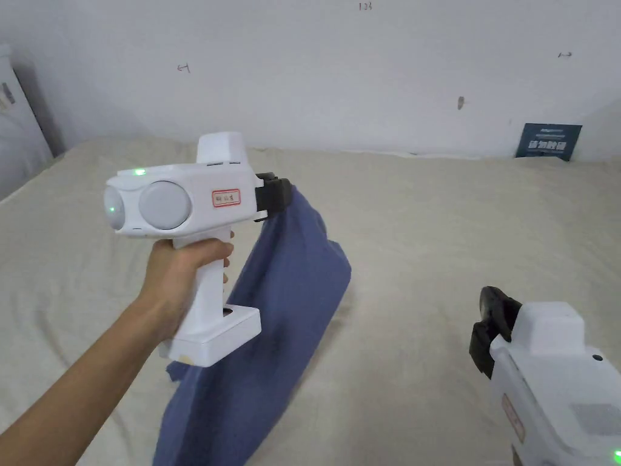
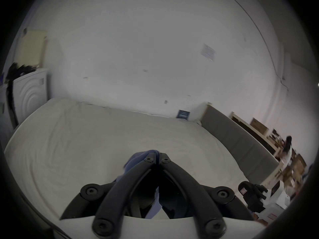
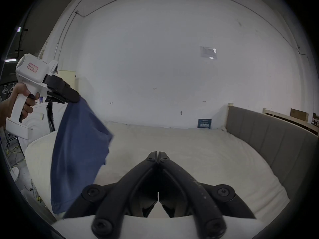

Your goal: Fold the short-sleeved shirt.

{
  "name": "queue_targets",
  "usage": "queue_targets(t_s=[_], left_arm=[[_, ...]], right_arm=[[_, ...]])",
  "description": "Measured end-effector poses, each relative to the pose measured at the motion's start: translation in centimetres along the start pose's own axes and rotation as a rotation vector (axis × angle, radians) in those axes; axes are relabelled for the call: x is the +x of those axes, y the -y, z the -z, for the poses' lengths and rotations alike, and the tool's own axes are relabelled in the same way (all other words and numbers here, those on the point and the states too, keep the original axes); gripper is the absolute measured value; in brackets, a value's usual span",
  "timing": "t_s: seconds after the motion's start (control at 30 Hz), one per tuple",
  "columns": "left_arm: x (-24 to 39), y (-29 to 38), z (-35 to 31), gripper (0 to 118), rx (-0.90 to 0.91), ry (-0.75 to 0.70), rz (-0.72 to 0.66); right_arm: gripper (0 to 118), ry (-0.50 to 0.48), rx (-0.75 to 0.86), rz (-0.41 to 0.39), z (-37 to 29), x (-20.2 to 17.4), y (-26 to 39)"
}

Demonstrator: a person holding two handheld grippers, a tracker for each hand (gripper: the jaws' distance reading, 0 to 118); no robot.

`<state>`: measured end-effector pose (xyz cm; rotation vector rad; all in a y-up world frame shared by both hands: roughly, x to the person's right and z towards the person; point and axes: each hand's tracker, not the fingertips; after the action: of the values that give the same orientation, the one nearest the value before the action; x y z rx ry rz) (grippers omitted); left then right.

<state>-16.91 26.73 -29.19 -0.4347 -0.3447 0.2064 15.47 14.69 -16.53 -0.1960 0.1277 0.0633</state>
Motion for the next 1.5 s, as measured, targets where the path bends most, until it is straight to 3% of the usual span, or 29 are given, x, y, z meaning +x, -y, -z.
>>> queue_targets(t_s=[0.17, 0.4, 0.77, 0.97, 1.0, 1.03, 1.07, 1.13, 1.17, 1.27, 1.5], left_arm=[[6.4, 2.0, 3.1, 2, -0.055, 0.114, 0.051], [9.9, 8.3, 7.7, 2, -0.201, 0.195, 0.067], [6.0, 25.5, 14.7, 2, -0.638, 0.023, 0.104], [6.1, 27.5, 15.3, 3, -0.656, -0.036, 0.090], [6.3, 27.0, 15.0, 8, -0.658, -0.040, 0.086], [6.6, 26.5, 14.6, 25, -0.654, -0.039, 0.080], [6.9, 25.9, 13.9, 49, -0.632, -0.019, 0.077], [7.2, 24.7, 12.5, 113, -0.535, 0.012, 0.073], [7.5, 23.8, 11.7, 118, -0.498, 0.012, 0.070], [8.0, 20.3, 8.6, 112, -0.342, 0.015, 0.056], [6.4, 15.3, 2.3, 112, -0.018, -0.088, 0.139]], right_arm=[[1, 0.072, 0.012, -0.003, -1.7, 3.2, 0.0], [1, 0.129, -0.019, 0.018, -2.3, 5.6, 1.3], [1, 0.115, -0.089, 0.040, -1.0, 5.3, 3.5], [1, 0.111, -0.112, 0.040, -1.1, 5.0, 4.0], [1, 0.111, -0.113, 0.039, -1.1, 4.9, 4.1], [1, 0.112, -0.114, 0.038, -1.2, 4.9, 4.0], [1, 0.112, -0.114, 0.039, -1.3, 4.9, 4.0], [1, 0.116, -0.110, 0.043, -1.5, 4.8, 3.6], [1, 0.118, -0.105, 0.048, -1.6, 4.7, 3.4], [1, 0.120, -0.084, 0.048, -2.0, 4.5, 2.4], [1, 0.116, -0.008, 0.036, -3.0, 3.6, -0.3]])
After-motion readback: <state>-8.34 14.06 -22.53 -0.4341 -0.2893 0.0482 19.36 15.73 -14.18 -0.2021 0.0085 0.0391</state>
